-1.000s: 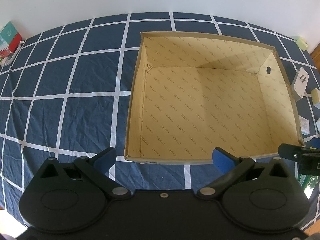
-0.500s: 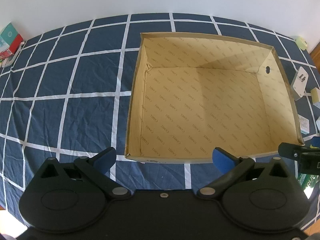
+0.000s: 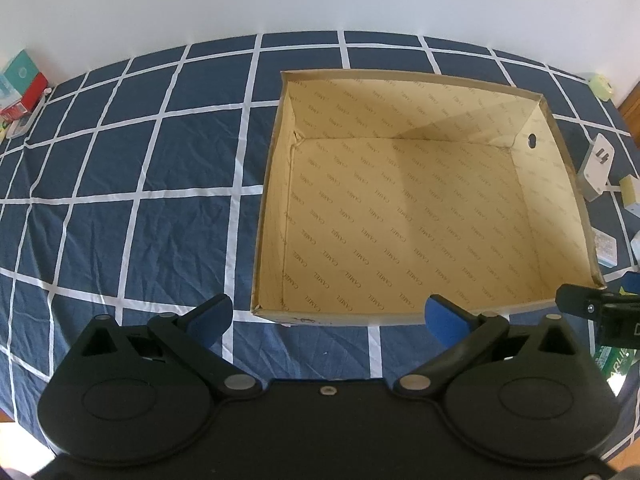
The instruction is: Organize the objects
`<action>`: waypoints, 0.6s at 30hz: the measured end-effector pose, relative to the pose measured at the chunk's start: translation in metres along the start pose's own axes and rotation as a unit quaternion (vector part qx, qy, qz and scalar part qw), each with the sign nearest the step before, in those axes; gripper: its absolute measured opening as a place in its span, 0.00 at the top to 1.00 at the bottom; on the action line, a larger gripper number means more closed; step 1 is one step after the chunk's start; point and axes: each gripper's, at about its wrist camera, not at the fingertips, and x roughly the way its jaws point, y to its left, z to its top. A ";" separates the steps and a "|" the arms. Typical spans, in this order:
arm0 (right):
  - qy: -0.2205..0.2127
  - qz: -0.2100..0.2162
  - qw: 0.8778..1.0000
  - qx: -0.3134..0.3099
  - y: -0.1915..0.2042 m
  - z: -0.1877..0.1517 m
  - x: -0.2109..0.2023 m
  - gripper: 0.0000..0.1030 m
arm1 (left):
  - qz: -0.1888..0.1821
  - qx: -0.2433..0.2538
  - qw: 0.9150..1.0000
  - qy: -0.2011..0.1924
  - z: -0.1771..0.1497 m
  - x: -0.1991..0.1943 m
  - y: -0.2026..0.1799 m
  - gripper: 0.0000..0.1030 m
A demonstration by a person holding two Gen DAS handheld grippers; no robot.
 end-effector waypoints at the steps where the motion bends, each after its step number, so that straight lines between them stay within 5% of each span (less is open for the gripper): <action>1: -0.001 0.000 1.000 0.001 0.000 0.000 -0.001 0.00 | 0.000 0.001 1.000 -0.001 0.000 -0.001 0.000 0.00; 18: -0.021 0.002 0.999 0.031 -0.021 -0.028 -0.025 0.00 | -0.003 0.032 0.999 -0.011 -0.019 -0.021 -0.025 0.00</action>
